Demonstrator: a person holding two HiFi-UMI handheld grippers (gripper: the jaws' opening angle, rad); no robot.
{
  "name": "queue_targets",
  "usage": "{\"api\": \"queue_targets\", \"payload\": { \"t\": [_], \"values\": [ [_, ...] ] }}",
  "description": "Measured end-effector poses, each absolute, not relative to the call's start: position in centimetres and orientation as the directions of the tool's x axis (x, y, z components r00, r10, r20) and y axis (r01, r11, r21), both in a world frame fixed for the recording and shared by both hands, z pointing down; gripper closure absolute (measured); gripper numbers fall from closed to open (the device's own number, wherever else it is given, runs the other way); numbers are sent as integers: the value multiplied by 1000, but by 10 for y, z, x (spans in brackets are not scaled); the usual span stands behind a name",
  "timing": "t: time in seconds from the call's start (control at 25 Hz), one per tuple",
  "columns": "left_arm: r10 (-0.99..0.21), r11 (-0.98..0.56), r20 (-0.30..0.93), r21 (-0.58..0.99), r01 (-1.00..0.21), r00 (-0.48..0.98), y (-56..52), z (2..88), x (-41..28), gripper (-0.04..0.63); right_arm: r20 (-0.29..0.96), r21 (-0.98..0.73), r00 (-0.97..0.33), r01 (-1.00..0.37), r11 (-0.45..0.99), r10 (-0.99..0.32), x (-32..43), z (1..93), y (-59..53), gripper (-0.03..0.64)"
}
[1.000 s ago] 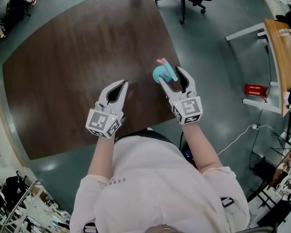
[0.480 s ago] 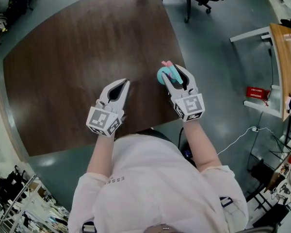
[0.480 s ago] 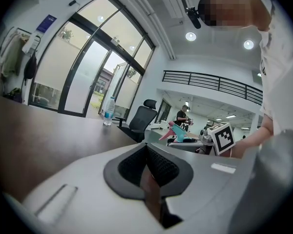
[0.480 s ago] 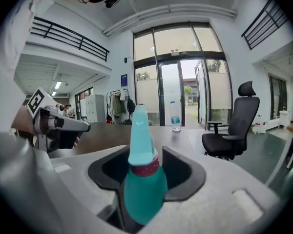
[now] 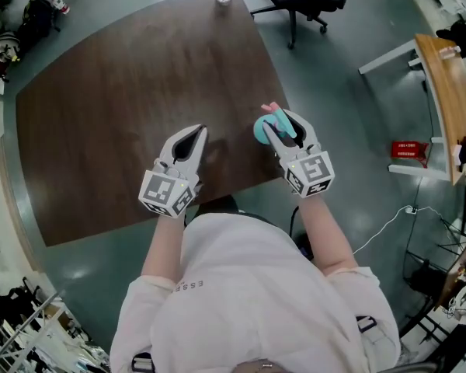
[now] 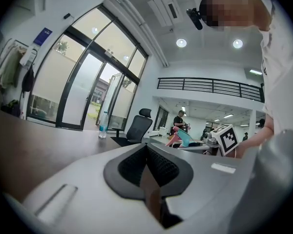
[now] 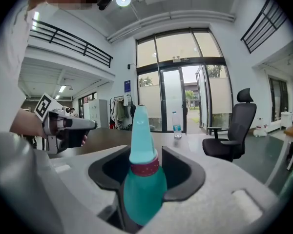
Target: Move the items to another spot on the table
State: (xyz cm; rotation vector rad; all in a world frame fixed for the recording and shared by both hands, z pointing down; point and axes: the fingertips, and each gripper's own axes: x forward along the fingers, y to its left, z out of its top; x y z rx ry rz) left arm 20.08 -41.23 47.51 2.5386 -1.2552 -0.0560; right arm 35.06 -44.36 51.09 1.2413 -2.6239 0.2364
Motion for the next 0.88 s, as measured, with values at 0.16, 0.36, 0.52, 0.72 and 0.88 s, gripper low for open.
{"api": "queue_targets", "payload": {
  "t": [0.16, 0.36, 0.52, 0.72, 0.88],
  "values": [
    [-802, -554, 83, 268, -788, 592, -375, 461, 207, 580, 245, -31, -622, -772, 635, -744, 369, 491, -406, 437],
    [-854, -482, 75, 259, -837, 515, -322, 451, 200, 580, 226, -30, -662, -738, 674, -715, 379, 482, -359, 437],
    [-898, -401, 80, 251, -881, 432, -274, 447, 185, 580, 236, -33, -702, -696, 717, -671, 378, 483, -323, 437],
    [-948, -279, 82, 244, -929, 307, -225, 444, 156, 580, 246, -56, -777, -608, 792, -579, 349, 488, -294, 437],
    [-977, -176, 75, 244, -954, 200, -193, 440, 117, 580, 246, -61, -834, -522, 851, -494, 306, 486, -278, 437]
  ]
}}
